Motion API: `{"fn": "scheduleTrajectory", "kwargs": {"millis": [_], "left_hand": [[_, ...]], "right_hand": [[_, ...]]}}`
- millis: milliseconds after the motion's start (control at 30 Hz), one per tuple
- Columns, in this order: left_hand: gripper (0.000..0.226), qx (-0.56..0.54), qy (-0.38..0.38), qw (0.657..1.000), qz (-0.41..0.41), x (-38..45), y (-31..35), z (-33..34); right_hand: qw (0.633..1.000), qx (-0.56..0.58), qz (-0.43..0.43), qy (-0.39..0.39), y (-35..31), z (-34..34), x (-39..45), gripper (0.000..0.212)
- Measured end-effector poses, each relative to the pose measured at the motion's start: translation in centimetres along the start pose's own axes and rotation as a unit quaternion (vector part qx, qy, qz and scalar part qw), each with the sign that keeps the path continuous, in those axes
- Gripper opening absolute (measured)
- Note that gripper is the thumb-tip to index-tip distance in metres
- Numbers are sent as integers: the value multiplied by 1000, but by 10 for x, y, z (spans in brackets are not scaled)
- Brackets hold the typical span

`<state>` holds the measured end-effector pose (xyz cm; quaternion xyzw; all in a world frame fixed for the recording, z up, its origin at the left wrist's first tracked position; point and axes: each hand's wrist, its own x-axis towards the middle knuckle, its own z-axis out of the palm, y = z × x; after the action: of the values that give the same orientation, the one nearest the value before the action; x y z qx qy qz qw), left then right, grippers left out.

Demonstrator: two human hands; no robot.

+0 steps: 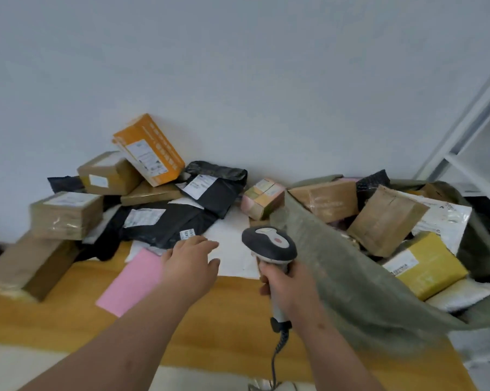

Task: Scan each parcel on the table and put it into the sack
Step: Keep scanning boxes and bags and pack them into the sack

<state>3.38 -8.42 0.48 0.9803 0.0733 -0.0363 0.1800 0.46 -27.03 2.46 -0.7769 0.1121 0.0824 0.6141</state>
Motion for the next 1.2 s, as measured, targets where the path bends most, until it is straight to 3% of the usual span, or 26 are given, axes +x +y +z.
{"fn": "scheduleTrajectory", "kwargs": {"millis": [200, 367, 600, 867, 1067, 1200], "left_hand": [[44, 16, -37, 995, -86, -16, -117, -17], [51, 15, -96, 984, -148, -20, -173, -12], [66, 27, -126, 976, -174, -2, -194, 13], [81, 35, -146, 964, -221, 39, -210, 40], [80, -14, -155, 956, -250, 56, -218, 66], [81, -62, -144, 952, -262, 54, -222, 69]], "right_hand": [[997, -36, 29, -60, 2, 100, -9, 16], [992, -60, 49, -101, 9, 145, -6, 13], [986, -87, 85, -118, 24, 177, 26, 15], [957, -132, 132, -220, 55, 204, 73, 12], [931, -98, 199, -290, 66, 219, 96, 27], [931, -65, 220, -283, 69, 224, 100, 13]]}}
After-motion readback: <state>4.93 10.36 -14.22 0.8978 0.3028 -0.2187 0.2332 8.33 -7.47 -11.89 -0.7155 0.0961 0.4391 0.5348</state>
